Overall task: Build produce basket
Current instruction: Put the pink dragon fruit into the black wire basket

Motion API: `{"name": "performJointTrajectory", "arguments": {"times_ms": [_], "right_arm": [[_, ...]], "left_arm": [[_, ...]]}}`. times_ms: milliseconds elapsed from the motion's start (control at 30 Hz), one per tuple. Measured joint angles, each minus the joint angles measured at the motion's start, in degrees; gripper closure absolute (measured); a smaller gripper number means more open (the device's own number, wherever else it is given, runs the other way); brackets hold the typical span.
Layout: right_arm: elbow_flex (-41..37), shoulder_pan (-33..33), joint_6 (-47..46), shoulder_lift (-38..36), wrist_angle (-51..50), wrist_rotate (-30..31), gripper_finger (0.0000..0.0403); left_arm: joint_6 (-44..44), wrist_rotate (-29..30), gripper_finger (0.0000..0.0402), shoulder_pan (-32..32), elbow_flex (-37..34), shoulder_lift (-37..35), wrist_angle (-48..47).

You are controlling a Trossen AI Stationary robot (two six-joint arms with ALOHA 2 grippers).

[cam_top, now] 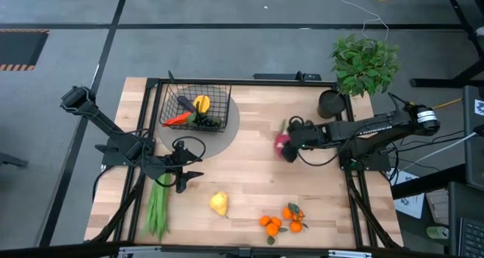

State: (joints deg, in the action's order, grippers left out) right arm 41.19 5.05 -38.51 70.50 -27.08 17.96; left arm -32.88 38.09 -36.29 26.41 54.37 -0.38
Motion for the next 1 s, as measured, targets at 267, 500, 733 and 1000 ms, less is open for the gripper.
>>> {"name": "performJointTrajectory", "arguments": {"times_ms": [267, 500, 733, 1000], "right_arm": [[-0.01, 0.72, 7.16, 0.00, 7.63, -4.81, 0.0159], [0.00, 0.69, -2.09, 0.00, -5.47, 6.99, 0.0159], [0.00, 0.69, -15.40, 0.34, -17.18, 14.78, 0.0159], [-5.32, 1.17, -17.18, 5.06, -8.79, 6.39, 0.0159]], "left_arm": [[0.43, 0.02, 0.0159, 0.00, 0.00, 0.00, -0.02], [0.43, 0.03, 0.0159, 0.00, 0.00, 0.00, -0.03], [0.43, 0.04, 0.0159, 0.00, 0.00, 0.00, -0.04], [0.41, 0.04, 0.0159, 0.00, 0.00, 0.00, -0.02]]}}
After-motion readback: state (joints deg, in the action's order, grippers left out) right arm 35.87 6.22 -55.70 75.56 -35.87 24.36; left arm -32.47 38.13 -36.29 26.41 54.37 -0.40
